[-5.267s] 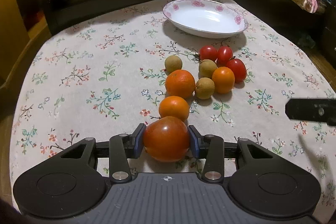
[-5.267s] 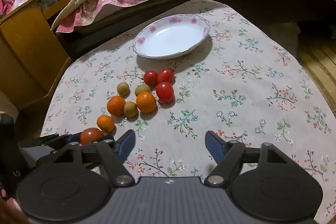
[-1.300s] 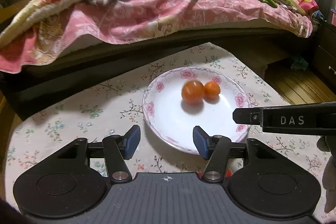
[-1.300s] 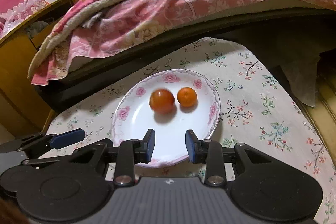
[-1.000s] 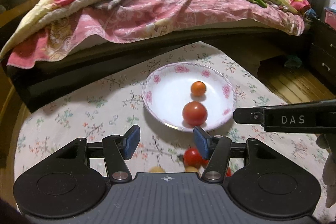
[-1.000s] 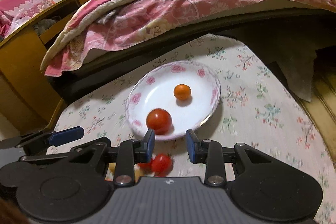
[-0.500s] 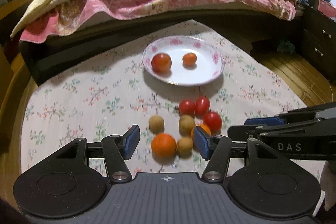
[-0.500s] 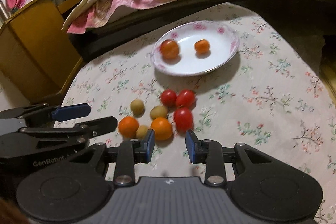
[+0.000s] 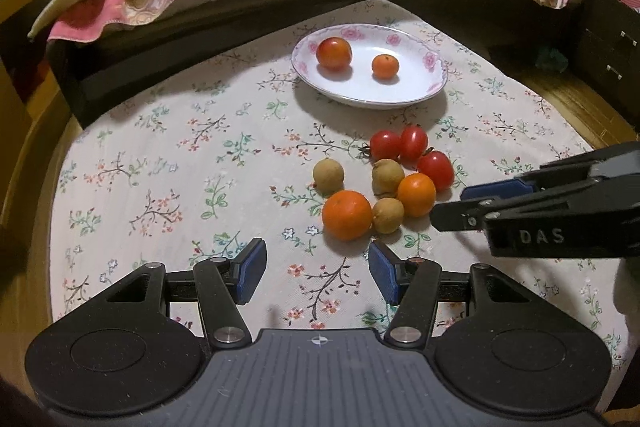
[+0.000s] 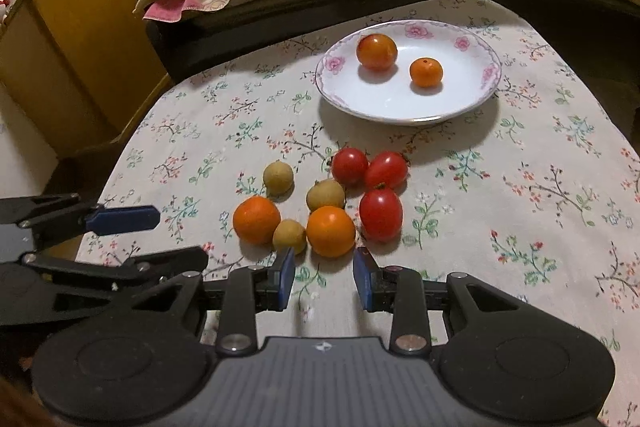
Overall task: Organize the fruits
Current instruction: 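Move both tools back toward the remaining fruit cluster, then grasp a tangerine with the left gripper while the right gripper grasps another orange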
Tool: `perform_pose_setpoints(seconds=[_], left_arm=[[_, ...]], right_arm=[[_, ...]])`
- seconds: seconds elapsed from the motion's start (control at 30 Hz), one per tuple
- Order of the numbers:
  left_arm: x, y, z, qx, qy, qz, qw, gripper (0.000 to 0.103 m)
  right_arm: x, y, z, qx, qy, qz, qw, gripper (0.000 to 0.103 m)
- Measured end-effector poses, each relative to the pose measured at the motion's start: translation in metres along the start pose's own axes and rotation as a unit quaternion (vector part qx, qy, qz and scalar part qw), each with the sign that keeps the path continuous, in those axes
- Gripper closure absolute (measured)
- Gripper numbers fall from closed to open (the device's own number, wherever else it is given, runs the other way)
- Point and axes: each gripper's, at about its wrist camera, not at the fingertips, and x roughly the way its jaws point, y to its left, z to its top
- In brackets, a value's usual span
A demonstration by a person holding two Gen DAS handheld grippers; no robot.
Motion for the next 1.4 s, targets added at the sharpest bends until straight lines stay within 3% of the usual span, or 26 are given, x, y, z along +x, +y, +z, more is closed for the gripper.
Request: perform_pose_setpoints(seconds=[0.47, 0.7, 0.87, 1.07, 1.27, 1.4], left_arm=[[0.003, -0.002, -0.003, 0.010, 0.001, -0.020, 0.9997, 0.037], [0.011, -0.005, -0.001, 0.014, 0.004, -0.023, 0.9996, 0.037], [0.012, -0.007, -0.001, 0.022, 0.004, -0.024, 0.9995, 0.037], [0.013, -0.007, -0.001, 0.030, -0.004, -0.030, 0.9991, 0.036], [0.029, -0.018, 0.003, 0.086, -0.031, -0.015, 0.9957, 0.040], [0.045, -0.019, 0.004, 0.100, -0.019, -0.021, 0.9946, 0.045]], right_arm=[[0.024, 0.002, 0.013, -0.018, -0.007, -0.007, 1.000, 0.068], [0.027, -0.008, 0.021, 0.014, 0.013, 0.011, 1.000, 0.068], [0.020, 0.001, 0.015, -0.037, 0.021, 0.004, 0.999, 0.069], [0.001, 0.003, 0.004, -0.053, 0.027, 0.008, 0.998, 0.069], [0.004, 0.002, -0.004, -0.073, 0.044, -0.008, 0.996, 0.069], [0.003, -0.004, -0.004, -0.066, 0.047, 0.002, 0.997, 0.069]])
